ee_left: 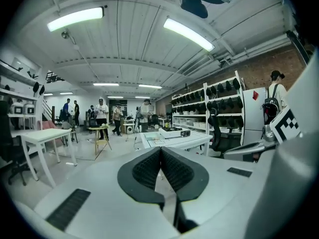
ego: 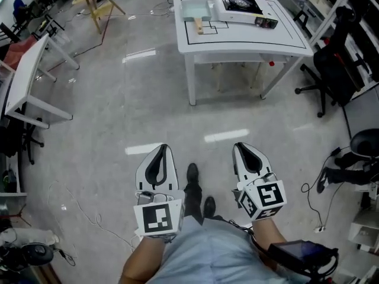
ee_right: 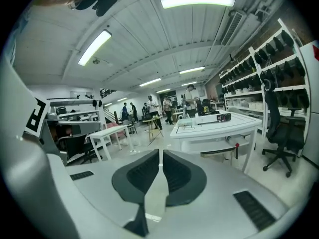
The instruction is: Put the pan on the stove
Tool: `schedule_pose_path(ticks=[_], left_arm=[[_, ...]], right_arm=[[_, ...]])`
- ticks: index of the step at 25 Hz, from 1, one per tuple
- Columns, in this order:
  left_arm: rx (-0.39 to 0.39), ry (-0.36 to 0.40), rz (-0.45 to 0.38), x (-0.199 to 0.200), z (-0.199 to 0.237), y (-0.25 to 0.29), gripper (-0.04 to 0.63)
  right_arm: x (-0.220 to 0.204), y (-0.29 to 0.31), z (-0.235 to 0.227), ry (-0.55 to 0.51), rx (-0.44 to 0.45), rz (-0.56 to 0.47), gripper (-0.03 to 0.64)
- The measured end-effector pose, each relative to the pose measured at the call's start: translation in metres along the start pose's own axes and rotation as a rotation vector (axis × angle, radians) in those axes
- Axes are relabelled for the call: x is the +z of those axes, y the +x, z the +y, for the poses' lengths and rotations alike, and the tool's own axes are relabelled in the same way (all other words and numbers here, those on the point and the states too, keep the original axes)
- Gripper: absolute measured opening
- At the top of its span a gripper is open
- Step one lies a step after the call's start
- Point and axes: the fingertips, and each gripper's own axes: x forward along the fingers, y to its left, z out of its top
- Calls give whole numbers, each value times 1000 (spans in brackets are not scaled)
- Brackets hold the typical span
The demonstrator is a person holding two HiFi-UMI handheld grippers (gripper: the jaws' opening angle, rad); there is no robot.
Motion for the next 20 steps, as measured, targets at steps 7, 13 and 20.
schedule_pose_path(ticks=[7, 13, 20], left_arm=[[-9, -3, 7, 17, 54, 91, 18], [-30, 7, -103, 79, 79, 139, 18], [-70, 48, -149, 115, 77, 177, 18]], right_arm=[[32, 98, -1, -12, 22, 13, 52], [105, 146, -3, -54, 17, -73, 52], [153, 164, -19, -68, -24, -159, 52]])
